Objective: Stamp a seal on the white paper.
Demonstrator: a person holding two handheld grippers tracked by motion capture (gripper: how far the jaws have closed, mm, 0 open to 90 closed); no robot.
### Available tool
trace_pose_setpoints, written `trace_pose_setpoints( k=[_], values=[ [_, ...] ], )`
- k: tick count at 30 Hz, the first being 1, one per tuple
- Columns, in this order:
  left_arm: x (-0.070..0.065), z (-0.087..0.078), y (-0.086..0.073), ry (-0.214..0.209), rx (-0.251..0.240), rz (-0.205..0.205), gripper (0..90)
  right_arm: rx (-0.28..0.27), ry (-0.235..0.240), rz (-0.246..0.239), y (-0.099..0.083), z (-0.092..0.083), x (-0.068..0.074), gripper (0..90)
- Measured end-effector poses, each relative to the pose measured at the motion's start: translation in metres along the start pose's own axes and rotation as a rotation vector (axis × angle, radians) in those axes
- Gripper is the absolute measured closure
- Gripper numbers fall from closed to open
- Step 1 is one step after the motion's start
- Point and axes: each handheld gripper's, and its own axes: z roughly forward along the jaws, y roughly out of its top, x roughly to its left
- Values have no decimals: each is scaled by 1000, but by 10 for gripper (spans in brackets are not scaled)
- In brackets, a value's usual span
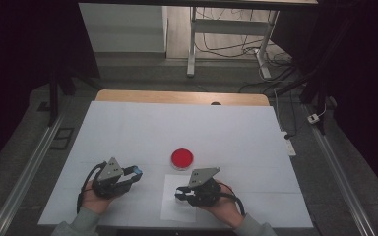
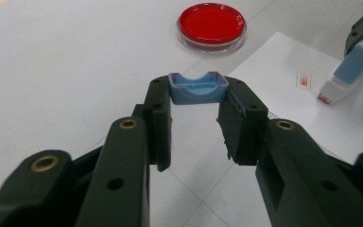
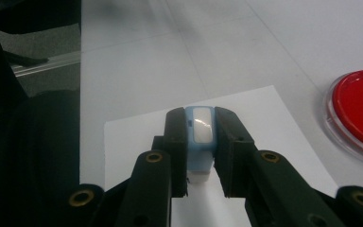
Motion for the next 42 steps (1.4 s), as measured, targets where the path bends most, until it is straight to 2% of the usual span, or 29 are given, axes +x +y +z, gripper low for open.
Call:
trace_pose_setpoints(
  k=[2, 6, 7, 16, 24, 35, 42],
  values=[
    [0, 0, 0, 0, 0, 0, 652, 12, 4, -4, -1, 2, 0, 750],
    [0, 0, 0, 1, -1, -2, 652, -1, 10, 13, -3, 2, 0, 751],
    [1, 0, 0, 1, -1, -2, 652, 0, 10, 5, -3, 2, -1, 751],
    [-1, 0, 0, 0, 0, -1, 652, 62, -4, -9, 0, 5, 1, 754],
    [-1, -1, 0, 2, 1, 0, 652, 88, -14, -25, 2, 6, 3, 757],
    [-2, -1, 1, 4, 0, 1, 652, 95, -34, -56, 3, 6, 7, 758],
    [-2, -1, 1, 4, -1, 1, 652, 87, -31, -45, 1, 6, 6, 757]
  ],
)
